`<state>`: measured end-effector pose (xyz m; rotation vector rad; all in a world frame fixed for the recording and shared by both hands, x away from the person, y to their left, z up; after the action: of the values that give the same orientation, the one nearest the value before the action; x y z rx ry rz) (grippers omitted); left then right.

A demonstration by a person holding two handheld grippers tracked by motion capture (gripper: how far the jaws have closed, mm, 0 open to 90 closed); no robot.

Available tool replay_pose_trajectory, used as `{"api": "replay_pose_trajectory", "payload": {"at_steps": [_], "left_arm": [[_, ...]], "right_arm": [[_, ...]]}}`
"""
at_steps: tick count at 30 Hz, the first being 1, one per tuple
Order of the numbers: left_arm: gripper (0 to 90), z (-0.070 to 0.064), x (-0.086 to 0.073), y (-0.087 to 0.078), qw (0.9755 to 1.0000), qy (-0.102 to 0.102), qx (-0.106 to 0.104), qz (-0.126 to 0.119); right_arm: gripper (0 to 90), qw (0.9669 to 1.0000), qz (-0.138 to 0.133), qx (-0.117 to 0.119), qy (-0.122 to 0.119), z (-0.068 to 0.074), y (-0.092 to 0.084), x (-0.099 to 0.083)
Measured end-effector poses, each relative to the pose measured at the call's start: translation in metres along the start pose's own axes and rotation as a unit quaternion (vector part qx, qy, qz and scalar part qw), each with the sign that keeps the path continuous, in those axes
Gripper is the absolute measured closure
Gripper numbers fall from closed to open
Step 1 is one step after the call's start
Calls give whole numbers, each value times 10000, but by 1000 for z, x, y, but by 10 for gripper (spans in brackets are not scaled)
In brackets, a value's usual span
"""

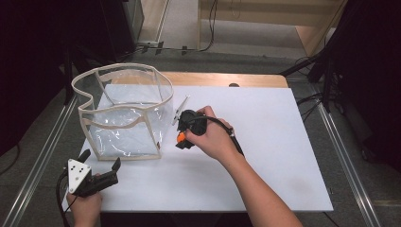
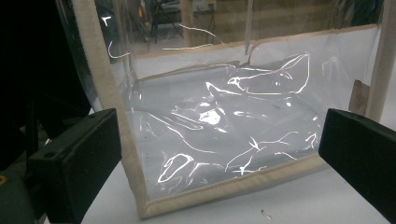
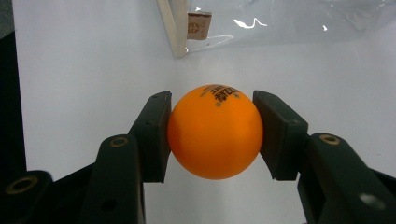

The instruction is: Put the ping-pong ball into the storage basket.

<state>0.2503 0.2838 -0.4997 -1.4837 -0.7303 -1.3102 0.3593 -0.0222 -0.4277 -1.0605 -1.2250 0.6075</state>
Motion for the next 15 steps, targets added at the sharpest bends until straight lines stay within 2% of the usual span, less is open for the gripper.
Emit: {"api": "replay_pose_trajectory", "payload": {"at_steps": [15], "left_arm": [[0, 0, 0, 0, 10000, -16, 9, -6]], "right_arm": [[477, 10000, -57, 0, -76, -1, -11, 17]]}}
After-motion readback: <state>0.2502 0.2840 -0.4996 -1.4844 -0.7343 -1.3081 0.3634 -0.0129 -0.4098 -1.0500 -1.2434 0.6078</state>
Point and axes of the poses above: each handheld gripper's, and its own axes: y roughly forward along the jaws, x roughly out of its top, z roughly to its left, the point moved 3 cm from there along y, roughly forward along the jaws, and after that the axes turned 4 degrees about -x, right-handed, at the moved point
